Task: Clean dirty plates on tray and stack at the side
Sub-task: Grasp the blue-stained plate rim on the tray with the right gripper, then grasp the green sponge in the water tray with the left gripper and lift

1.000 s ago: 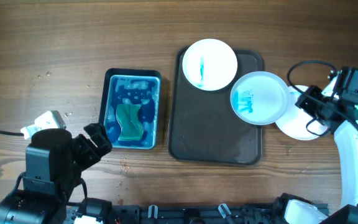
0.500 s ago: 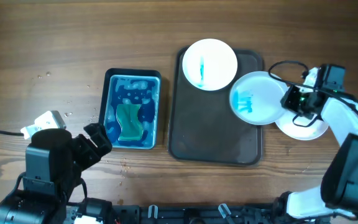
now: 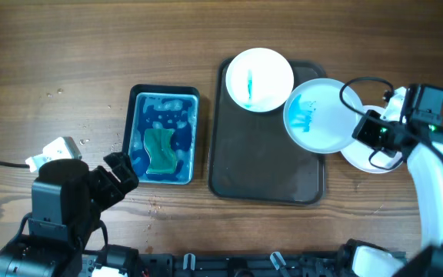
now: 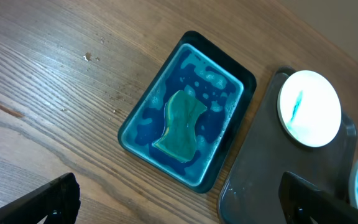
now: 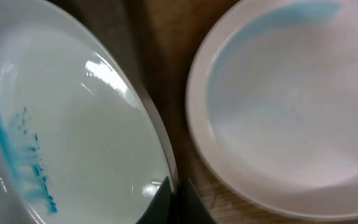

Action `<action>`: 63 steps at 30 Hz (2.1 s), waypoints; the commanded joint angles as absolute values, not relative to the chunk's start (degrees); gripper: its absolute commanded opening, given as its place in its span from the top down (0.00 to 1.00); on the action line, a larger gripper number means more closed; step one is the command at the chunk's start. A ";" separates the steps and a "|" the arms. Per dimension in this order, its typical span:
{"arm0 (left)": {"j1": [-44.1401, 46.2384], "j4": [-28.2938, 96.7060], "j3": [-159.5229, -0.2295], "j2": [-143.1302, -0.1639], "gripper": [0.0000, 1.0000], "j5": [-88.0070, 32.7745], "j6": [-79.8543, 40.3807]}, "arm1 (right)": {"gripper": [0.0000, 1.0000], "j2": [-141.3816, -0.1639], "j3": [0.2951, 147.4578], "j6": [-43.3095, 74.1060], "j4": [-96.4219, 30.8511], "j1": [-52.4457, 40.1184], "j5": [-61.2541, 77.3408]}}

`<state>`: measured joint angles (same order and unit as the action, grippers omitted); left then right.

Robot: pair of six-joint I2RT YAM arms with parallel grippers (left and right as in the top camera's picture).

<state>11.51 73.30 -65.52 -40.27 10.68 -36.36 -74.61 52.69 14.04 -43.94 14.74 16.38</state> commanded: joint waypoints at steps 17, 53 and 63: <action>11.33 73.12 -66.00 -40.12 0.00 11.22 -36.91 | 0.63 -76.97 39.90 23.97 -30.35 -15.33 4.58; 11.51 66.00 -64.93 -44.47 0.00 -1.45 -36.47 | 0.54 -69.14 54.33 21.12 -41.63 -25.65 9.26; 15.68 69.87 -60.75 -67.37 0.19 -2.33 -36.32 | 0.53 -69.14 54.33 21.17 -41.74 -25.65 9.23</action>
<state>14.46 69.49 -62.06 -60.01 -1.21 -36.51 -69.73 53.47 22.20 -41.95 -25.36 8.56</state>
